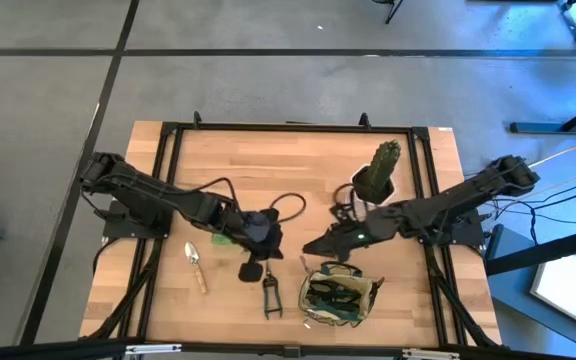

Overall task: Pick & Place Garden tools in Gardening bag
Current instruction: Put the right hand trowel into the side pocket of the white bag

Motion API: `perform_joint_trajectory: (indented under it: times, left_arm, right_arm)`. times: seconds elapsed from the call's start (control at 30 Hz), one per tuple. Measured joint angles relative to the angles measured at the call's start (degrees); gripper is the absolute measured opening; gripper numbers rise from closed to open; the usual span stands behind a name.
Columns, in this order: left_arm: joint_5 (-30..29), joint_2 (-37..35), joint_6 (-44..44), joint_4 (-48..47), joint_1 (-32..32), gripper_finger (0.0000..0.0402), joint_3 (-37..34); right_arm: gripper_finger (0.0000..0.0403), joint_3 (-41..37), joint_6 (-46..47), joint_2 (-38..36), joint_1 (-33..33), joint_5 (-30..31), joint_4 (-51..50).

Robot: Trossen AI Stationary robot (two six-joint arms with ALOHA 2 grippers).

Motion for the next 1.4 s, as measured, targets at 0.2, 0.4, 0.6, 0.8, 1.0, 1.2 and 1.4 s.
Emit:
perform_joint_trajectory:
  times: [0.2,0.4,0.6,0.8,1.0,1.2,1.4]
  left_arm:
    - [-0.04,-3.39,-10.0,12.39,0.92,0.0001,-9.56]
    - [-1.56,-5.32,-11.41,17.11,1.02,0.0002,-14.49]
    - [-2.83,-5.63,-11.43,16.84,1.0,0.0001,-16.02]
    - [-4.85,-5.62,-11.12,17.87,0.98,0.0002,-16.02]
    - [-5.17,-5.62,-10.27,18.29,0.56,0.0002,-16.02]
    - [-5.48,-5.62,-9.79,18.22,0.55,0.0002,-16.02]
    - [-6.05,-5.62,-9.7,18.24,0.55,0.0001,-16.02]
  right_arm:
    - [0.0181,15.61,-3.9,6.1,-1.5,-3.7,-21.35]
    - [0.0166,30.07,0.25,10.97,-3.57,-5.33,-39.08]
    - [0.007,37.07,12.45,15.8,-4.24,-11.38,-43.95]
    - [0.0004,39.22,17.07,19.52,-3.94,-16.94,-43.85]
    - [0.0002,39.39,19.6,19.85,-3.89,-14.5,-48.91]
    - [0.0001,39.33,20.38,19.87,-3.59,-14.77,-55.12]
    - [0.0001,39.32,20.6,19.87,-3.59,-15.01,-55.67]
